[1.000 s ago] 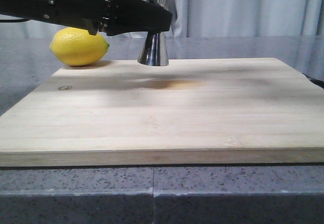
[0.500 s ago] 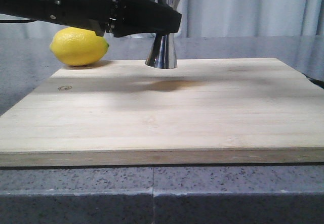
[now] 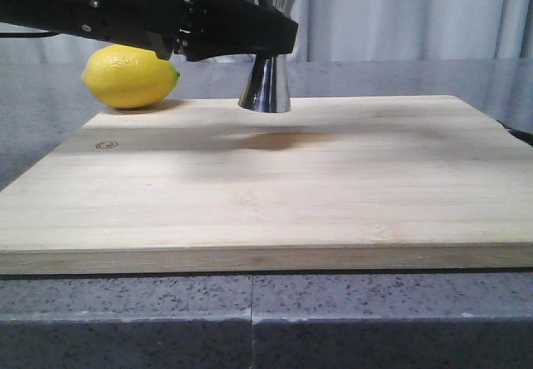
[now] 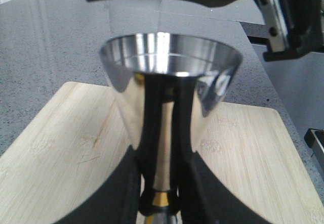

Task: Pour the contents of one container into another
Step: 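Tilt the beaker with the right gripper, pouring liquid into the jigger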

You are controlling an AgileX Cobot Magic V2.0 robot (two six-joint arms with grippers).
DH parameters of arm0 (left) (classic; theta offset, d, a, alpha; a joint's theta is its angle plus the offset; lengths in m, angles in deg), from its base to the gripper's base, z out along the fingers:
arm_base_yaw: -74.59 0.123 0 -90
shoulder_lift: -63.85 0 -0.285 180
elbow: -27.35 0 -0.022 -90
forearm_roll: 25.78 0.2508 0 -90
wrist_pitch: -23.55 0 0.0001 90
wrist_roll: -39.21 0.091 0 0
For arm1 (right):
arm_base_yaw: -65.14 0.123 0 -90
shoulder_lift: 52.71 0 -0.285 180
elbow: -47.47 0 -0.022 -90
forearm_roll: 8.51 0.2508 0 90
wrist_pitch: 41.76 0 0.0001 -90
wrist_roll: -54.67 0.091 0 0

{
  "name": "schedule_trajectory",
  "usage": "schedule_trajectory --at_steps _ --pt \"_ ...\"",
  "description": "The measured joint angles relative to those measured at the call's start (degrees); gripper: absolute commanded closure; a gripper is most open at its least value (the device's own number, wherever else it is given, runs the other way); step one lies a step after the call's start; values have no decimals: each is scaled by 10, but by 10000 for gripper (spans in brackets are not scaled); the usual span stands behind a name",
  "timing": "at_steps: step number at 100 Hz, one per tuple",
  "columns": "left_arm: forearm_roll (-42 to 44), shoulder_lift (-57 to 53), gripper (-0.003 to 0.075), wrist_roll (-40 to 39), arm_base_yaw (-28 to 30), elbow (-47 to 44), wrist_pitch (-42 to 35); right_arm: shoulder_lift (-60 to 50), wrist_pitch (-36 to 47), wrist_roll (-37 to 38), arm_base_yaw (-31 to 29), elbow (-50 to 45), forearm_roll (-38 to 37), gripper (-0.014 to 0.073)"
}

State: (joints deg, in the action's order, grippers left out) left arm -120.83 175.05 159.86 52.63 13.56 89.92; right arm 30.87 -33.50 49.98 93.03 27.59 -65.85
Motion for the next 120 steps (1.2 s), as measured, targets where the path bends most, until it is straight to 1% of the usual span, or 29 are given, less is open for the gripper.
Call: schedule_trajectory --at_steps 120 --pt "0 0 739 0 0 0 0 -6 -4 0 0 0 -14 389"
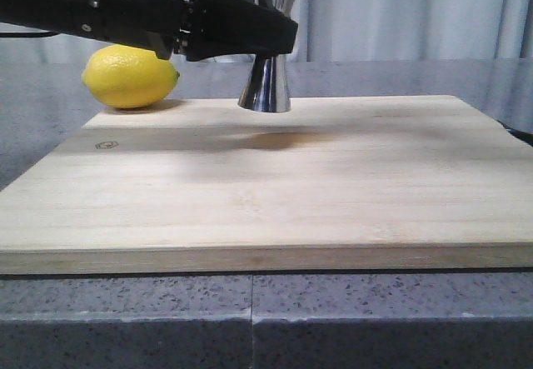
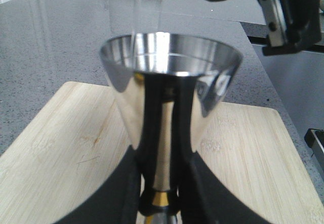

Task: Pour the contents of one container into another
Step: 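Tilt the beaker with the right gripper, pouring liquid into the jigger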

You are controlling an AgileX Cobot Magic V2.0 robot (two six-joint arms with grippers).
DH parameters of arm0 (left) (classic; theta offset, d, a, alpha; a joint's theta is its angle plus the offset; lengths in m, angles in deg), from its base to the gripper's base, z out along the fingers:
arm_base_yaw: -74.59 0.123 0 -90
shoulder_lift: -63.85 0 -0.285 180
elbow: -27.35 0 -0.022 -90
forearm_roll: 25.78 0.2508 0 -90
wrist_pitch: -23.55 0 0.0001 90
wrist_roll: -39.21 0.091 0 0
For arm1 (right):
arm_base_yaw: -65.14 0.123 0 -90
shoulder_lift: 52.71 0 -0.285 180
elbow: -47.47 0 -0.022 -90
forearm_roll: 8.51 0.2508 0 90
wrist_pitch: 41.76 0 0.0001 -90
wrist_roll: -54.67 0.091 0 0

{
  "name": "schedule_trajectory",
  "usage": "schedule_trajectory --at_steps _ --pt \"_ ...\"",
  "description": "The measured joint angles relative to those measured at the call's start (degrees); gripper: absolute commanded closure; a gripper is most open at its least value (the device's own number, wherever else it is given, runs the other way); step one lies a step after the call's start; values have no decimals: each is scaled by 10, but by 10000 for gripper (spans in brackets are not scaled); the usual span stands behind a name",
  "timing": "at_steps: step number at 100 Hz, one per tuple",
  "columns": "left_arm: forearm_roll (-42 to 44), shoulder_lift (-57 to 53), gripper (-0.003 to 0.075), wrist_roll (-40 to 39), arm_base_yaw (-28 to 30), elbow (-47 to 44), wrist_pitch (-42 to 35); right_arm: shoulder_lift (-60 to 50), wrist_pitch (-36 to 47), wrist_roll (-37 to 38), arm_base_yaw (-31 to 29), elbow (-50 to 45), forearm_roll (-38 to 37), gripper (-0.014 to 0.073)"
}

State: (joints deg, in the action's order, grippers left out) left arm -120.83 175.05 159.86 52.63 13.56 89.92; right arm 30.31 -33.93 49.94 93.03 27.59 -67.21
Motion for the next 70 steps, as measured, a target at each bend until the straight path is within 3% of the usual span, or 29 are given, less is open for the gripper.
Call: schedule_trajectory --at_steps 70 --pt "0 0 739 0 0 0 0 0 -7 0 0 0 0 389"
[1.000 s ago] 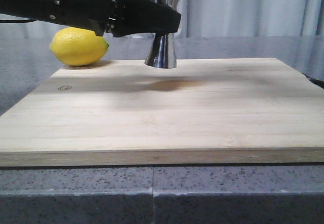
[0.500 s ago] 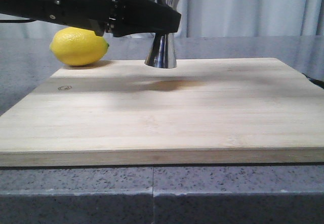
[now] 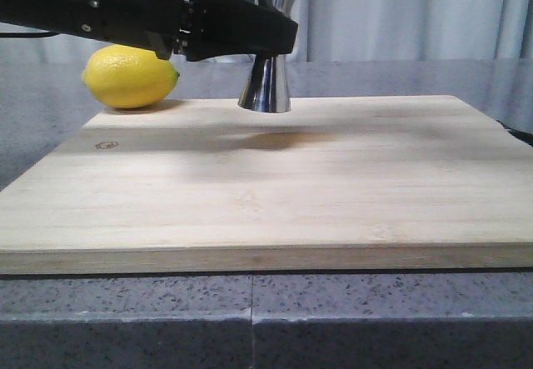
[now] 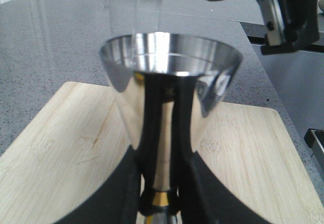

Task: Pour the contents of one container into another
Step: 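Tilt the beaker with the right gripper, pouring liquid into the jigger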

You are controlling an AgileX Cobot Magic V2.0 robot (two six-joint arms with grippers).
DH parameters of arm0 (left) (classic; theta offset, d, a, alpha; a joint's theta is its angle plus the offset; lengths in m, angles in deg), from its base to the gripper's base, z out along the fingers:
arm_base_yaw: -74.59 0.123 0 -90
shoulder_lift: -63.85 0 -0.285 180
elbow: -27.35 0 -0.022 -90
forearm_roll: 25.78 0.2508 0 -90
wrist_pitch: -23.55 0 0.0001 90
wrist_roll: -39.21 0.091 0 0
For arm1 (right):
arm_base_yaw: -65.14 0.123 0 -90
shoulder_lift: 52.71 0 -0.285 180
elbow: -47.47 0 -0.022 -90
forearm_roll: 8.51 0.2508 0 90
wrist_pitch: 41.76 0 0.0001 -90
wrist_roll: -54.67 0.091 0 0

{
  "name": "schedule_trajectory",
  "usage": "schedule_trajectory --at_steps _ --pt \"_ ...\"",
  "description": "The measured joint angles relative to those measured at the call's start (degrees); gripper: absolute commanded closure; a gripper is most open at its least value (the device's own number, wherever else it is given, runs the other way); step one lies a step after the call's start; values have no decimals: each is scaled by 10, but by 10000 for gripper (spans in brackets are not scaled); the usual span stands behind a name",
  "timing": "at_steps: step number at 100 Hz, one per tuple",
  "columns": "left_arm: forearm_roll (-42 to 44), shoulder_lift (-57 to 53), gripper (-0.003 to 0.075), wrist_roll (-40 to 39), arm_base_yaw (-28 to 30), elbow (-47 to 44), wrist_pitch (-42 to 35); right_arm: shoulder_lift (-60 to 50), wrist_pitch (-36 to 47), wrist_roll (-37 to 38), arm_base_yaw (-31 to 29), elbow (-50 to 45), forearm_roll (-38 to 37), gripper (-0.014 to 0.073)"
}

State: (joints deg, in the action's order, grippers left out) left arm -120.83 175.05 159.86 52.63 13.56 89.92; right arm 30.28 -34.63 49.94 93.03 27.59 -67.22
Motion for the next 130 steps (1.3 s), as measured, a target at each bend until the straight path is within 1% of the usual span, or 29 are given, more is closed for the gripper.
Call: schedule_trajectory --at_steps 45,87,130 --pt "0 0 739 0 0 0 0 0 -4 0 13 0 -18 389" --pt "0 0 739 0 0 0 0 0 -8 0 13 0 -21 389" --pt "0 0 739 0 0 0 0 0 -13 0 13 0 -40 389"
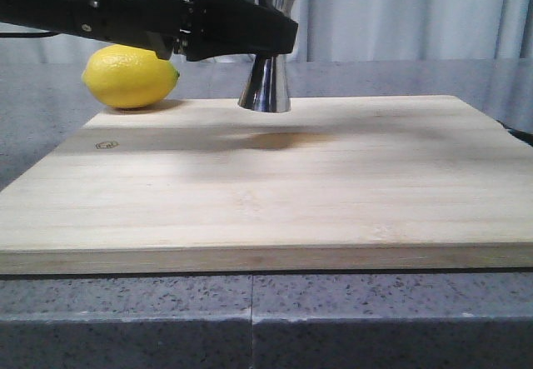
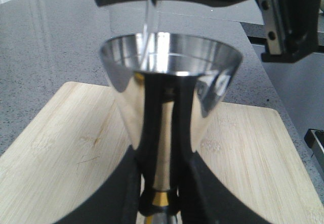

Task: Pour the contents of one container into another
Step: 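Tilt the beaker with the right gripper, pouring liquid into the jigger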

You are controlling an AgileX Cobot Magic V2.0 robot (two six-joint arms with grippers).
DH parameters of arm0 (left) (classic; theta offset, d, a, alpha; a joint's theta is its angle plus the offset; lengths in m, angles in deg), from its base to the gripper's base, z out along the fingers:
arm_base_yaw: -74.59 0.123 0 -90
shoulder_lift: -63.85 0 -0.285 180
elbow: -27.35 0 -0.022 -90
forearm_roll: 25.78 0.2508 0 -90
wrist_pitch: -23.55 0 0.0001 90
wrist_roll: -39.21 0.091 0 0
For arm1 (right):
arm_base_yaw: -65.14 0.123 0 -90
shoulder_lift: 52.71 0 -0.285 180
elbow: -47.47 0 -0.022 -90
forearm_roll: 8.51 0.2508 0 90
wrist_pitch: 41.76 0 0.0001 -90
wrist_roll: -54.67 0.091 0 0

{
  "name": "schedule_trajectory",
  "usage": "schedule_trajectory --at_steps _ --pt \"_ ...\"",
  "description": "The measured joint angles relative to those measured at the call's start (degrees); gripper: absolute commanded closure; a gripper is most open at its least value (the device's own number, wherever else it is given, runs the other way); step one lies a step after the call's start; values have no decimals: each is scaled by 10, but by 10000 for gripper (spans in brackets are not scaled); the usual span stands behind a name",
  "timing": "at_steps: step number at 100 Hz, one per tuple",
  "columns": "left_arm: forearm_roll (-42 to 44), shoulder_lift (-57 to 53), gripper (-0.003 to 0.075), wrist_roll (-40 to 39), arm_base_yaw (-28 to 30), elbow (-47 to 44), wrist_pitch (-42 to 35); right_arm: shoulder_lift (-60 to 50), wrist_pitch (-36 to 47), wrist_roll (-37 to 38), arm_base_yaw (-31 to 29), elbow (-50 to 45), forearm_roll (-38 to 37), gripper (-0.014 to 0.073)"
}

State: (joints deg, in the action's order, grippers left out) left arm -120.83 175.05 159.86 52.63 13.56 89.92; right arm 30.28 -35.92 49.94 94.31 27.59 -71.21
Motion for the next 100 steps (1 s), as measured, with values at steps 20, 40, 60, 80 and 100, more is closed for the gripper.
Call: schedule_trajectory --at_steps 20,40,60,80,100 --pt "0 0 739 0 0 0 0 0 -1 0 0 0 -7 389" --pt "0 0 739 0 0 0 0 0 -2 0 0 0 -15 389" --pt "0 0 739 0 0 0 0 0 -5 0 0 0 -26 389" --pt "0 0 739 0 0 0 0 0 -6 0 0 0 -32 389" --pt "0 0 739 0 0 0 0 0 -6 0 0 0 -42 389"
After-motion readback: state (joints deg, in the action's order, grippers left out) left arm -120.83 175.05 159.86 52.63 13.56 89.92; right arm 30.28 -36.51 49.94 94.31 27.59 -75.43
